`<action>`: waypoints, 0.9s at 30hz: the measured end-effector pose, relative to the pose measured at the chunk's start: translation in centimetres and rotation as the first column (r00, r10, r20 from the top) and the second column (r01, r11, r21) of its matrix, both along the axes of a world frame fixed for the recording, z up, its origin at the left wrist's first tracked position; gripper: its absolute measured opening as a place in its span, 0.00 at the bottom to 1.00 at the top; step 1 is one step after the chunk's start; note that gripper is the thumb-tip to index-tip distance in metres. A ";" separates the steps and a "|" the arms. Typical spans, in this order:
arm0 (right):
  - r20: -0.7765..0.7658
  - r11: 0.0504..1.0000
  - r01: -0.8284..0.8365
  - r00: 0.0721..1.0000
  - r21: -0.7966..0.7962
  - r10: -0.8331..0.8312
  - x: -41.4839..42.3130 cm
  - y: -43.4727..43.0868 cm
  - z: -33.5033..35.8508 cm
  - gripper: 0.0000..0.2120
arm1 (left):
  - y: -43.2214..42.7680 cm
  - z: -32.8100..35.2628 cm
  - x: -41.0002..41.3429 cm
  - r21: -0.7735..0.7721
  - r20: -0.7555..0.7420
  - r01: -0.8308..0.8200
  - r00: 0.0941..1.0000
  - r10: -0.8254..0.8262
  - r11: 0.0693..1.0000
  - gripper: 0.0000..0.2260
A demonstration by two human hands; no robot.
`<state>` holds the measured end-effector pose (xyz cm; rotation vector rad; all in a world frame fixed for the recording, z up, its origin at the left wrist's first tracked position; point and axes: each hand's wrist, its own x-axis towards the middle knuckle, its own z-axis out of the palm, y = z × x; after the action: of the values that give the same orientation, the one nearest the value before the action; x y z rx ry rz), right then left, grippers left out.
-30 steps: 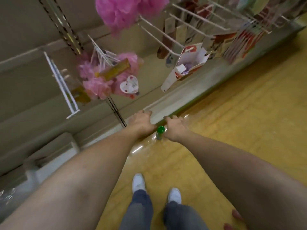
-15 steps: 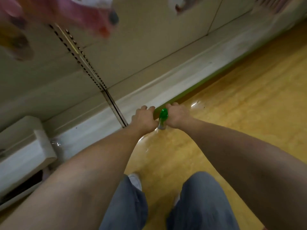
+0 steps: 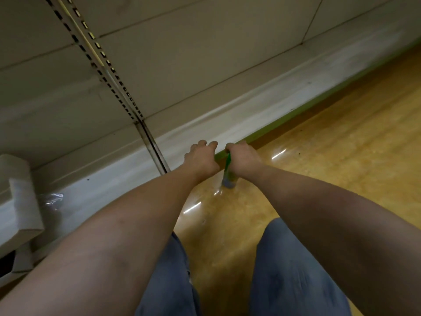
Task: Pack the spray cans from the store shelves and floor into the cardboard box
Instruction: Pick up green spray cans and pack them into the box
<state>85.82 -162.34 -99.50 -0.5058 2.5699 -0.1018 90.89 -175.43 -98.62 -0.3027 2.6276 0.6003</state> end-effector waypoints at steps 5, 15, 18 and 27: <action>-0.039 0.999 -0.011 0.999 -0.044 0.010 -0.4 -0.1 -0.1 0.23 | 0.0 0.2 -0.4 0.000 -0.028 0.015 0.999 -0.015 1.000 0.33; 0.013 0.999 -0.007 1.000 -0.032 0.008 2.8 0.4 9.6 0.25 | 0.1 7.2 3.7 -0.041 0.079 -0.003 0.997 0.006 0.999 0.29; 0.033 0.999 -0.018 0.999 -0.033 0.019 3.9 0.8 16.2 0.21 | 0.5 13.6 5.1 -0.038 0.099 -0.015 0.995 0.018 0.999 0.31; 0.092 0.995 -0.091 0.991 -0.031 0.094 7.3 0.8 39.5 0.24 | 0.9 37.1 8.1 0.024 0.086 -0.074 0.994 0.071 0.997 0.34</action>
<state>93.13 -161.50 -60.02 -0.6146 2.4527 -0.1249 98.95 -174.56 -61.55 -0.4079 2.5339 0.6323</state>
